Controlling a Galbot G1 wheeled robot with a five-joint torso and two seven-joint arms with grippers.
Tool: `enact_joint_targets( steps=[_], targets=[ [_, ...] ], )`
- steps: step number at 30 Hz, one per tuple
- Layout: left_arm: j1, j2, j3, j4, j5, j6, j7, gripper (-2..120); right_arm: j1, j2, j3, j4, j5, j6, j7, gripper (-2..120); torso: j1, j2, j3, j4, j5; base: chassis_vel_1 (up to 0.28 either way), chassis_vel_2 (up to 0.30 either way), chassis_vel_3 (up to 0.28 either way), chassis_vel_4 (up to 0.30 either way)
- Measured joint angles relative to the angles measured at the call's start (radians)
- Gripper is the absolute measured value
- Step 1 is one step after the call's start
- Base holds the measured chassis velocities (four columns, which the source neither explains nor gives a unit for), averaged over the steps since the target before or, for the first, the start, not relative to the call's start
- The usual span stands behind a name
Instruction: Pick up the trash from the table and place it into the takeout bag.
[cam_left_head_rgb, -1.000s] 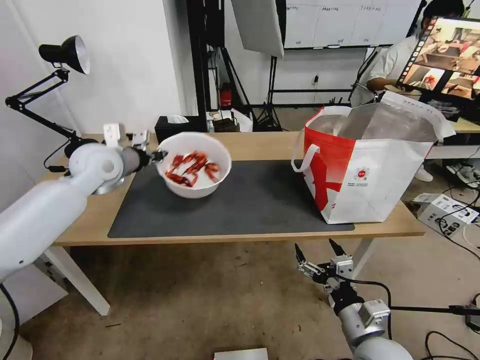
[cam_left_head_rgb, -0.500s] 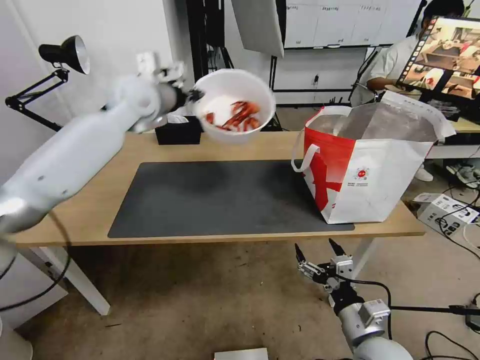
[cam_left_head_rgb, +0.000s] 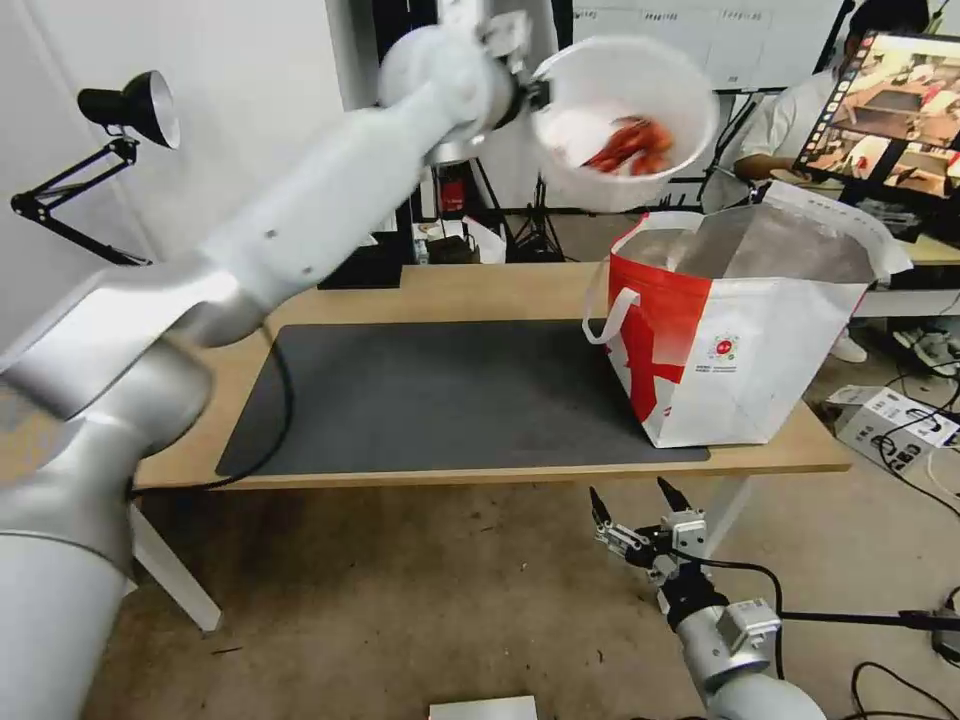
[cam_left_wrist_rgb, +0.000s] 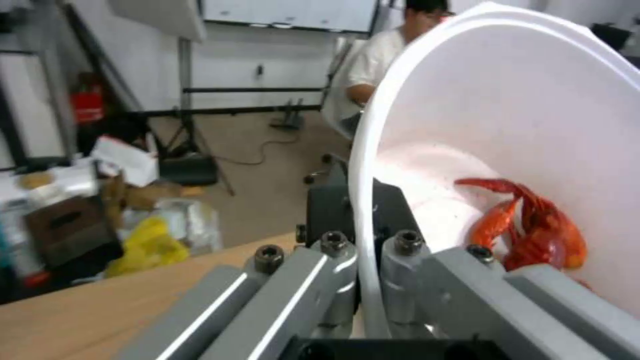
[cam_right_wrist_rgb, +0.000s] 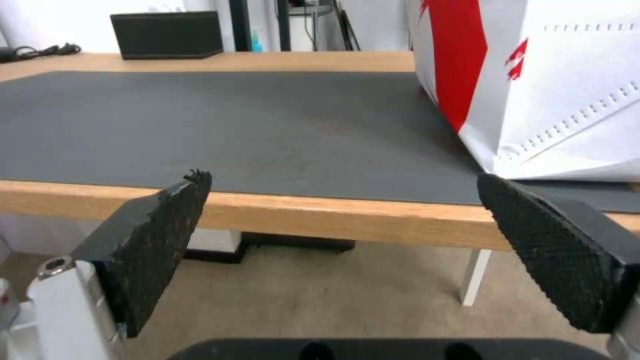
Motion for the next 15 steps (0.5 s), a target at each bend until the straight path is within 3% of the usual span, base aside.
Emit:
enact_joint_targets(
  steps=[5,6,11,15],
  targets=[
    [0.018,-0.148,0.021,0.055,0.079,-0.072,-0.006,0,0.000,0.000,0.000,0.000,0.000,0.000,0.000,100,0.000,0.000,0.000,-0.0006,0.0001,0.000,0.000,0.000,0.000],
    [0.018,-0.148,0.021,0.055,0.079,-0.072,-0.006,0,0.000,0.000,0.000,0.000,0.000,0.000,0.000,100,0.000,0.000,0.000,-0.0006,0.0001,0.000,0.000,0.000,0.000],
    [0.050,-0.179,0.112,0.082,0.188,-0.211,0.022,0,0.000,0.000,0.000,0.000,0.000,0.000,0.000,100,0.000,0.000,0.000,0.0002,-0.0003,0.000,0.000,0.000,0.000],
    [0.091,-0.176,0.149,0.076,0.263,-0.249,0.035,0,0.000,0.000,0.000,0.000,0.000,0.000,0.000,100,0.000,0.000,0.000,0.0003,-0.0004,0.000,0.000,0.000,0.000]
  ],
)
